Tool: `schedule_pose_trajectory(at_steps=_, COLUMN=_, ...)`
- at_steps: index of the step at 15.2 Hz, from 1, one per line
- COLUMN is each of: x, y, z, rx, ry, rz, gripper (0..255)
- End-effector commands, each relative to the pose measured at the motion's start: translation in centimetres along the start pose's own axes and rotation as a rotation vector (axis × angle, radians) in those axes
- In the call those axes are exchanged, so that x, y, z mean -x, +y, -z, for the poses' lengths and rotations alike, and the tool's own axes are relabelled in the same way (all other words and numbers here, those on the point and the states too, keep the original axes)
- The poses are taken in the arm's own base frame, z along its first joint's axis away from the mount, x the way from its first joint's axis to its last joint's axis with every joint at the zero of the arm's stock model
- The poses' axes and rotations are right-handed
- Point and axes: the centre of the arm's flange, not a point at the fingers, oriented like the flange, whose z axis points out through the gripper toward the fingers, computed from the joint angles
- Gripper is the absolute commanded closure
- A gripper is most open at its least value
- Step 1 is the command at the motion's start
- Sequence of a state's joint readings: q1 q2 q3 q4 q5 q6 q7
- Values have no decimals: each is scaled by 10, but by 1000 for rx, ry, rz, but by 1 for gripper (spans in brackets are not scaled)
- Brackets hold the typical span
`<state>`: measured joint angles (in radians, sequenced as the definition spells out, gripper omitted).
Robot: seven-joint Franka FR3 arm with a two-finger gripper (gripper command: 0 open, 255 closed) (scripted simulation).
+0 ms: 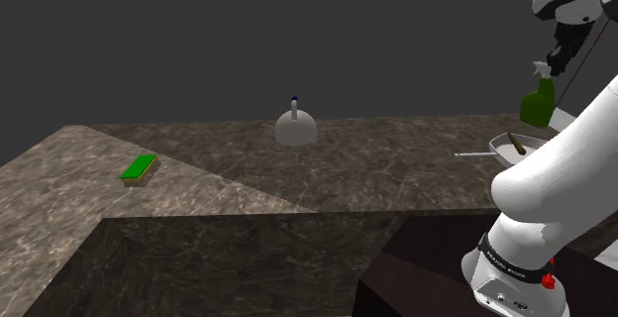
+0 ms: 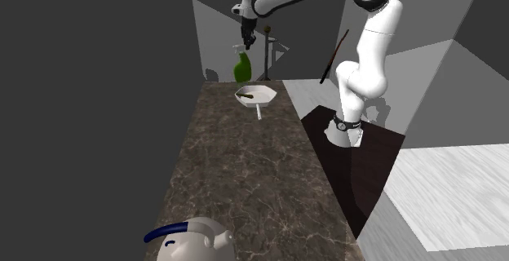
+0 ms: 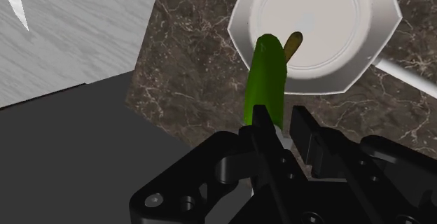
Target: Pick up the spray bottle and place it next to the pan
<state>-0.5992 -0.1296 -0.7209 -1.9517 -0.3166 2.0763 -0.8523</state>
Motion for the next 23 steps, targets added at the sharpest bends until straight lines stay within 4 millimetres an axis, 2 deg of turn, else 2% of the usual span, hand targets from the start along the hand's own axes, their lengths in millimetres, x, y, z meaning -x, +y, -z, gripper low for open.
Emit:
schedule_pose_trajectory(at_steps=1, x=14, y=21, z=-7, rx=2, ry=0, rz=2, gripper=255)
schedule_pose_trajectory(at_steps=15, x=128, y=157, z=-53, rx=2, ry=0, rz=2, gripper=255)
schedule_pose_trajectory(at_steps=23, x=127, y=144, z=-93, rx=2, ry=0, rz=2, gripper=255)
